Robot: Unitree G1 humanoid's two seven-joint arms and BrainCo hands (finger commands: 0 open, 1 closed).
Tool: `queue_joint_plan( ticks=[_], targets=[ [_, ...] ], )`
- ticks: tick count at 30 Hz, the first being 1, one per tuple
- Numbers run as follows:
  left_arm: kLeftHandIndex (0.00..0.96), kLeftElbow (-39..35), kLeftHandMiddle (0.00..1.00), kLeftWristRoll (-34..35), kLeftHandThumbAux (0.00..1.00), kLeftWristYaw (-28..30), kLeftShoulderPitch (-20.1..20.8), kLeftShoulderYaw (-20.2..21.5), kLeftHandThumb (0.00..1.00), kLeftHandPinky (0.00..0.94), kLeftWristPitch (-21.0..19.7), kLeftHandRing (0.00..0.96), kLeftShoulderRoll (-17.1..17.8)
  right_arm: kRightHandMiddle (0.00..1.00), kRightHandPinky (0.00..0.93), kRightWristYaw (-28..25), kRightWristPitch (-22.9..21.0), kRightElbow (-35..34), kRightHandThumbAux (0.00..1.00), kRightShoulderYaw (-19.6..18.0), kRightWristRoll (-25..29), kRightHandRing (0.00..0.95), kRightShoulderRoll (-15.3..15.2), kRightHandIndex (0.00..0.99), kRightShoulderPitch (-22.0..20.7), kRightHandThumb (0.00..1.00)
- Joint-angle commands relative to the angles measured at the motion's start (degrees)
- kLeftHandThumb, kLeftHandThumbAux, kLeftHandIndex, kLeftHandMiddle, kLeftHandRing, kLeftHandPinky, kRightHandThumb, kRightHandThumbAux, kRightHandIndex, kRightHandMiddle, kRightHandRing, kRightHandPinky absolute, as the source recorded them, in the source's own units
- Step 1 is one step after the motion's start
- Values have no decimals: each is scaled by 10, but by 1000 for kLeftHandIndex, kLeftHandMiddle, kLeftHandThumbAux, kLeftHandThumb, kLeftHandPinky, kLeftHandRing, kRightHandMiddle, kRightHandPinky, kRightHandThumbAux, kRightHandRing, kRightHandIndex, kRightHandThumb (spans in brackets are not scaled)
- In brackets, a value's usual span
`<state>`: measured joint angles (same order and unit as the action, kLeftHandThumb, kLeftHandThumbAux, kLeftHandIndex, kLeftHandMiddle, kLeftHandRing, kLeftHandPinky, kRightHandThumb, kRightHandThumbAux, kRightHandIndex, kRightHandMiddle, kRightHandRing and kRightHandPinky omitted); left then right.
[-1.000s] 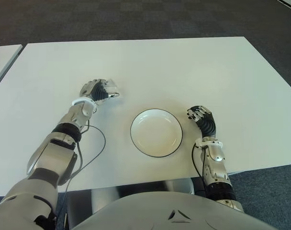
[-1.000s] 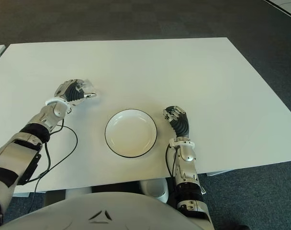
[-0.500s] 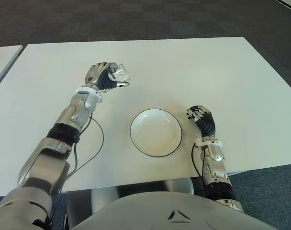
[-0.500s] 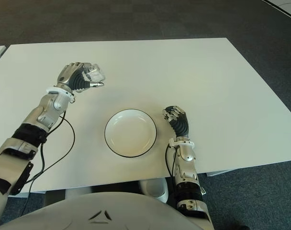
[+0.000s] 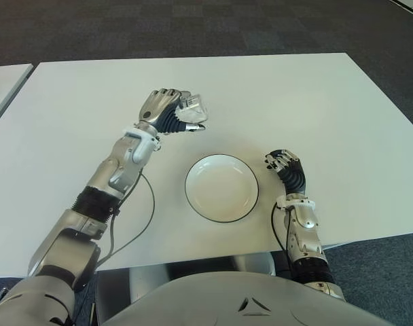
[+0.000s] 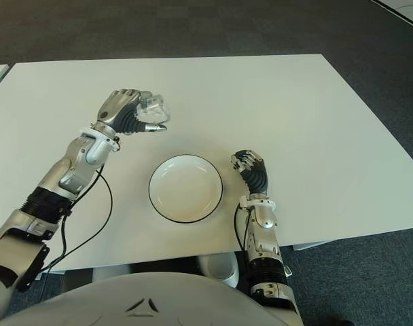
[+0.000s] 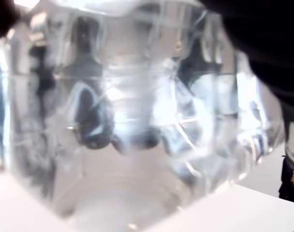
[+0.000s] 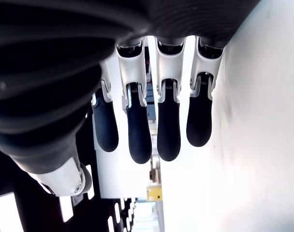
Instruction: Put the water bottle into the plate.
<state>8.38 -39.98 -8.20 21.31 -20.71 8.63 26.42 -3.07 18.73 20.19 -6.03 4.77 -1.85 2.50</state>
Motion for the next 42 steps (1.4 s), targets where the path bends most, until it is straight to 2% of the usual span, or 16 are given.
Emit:
queue_joint_plan(
  ticks=[1,10,15,21,26,31,37,42],
  targets=[
    [397,-22,543,-20,669,2,-17,-21,852,821,23,853,-14,490,494,-2,-16,23,725,0,3,478,5,429,16,712],
    [396,-52,544,-62,669,2,-39,-55,850,829,69,856,-24,488,486,-2,-15,28,725,-1,3,475,4,429,16,712],
    [397,-76,545,-76,669,20,-68,-92,850,847,105,854,-26,488,487,-3,-13,29,725,-2,3,475,5,429,16,712],
    [397,-57,545,-99,670,6,-68,-111,850,865,155,858,-15,488,493,-7,-10,31,725,-3,6,477,5,429,16,712],
    [397,-27,546,-121,670,-4,-66,-123,850,871,180,861,-15,488,484,-3,-13,25,725,-3,2,475,5,429,20,712],
    [397,5,547,-154,670,-12,-67,-143,850,863,189,861,-21,488,494,2,-21,19,726,-3,1,473,6,429,23,712],
    [397,4,547,-157,670,-2,-80,-151,850,860,186,859,-26,490,498,7,-25,9,726,0,-2,476,7,429,27,711],
    [396,9,547,-176,670,-17,-95,-165,850,860,181,858,-34,491,497,3,-27,5,726,0,0,477,4,429,29,711]
  ],
)
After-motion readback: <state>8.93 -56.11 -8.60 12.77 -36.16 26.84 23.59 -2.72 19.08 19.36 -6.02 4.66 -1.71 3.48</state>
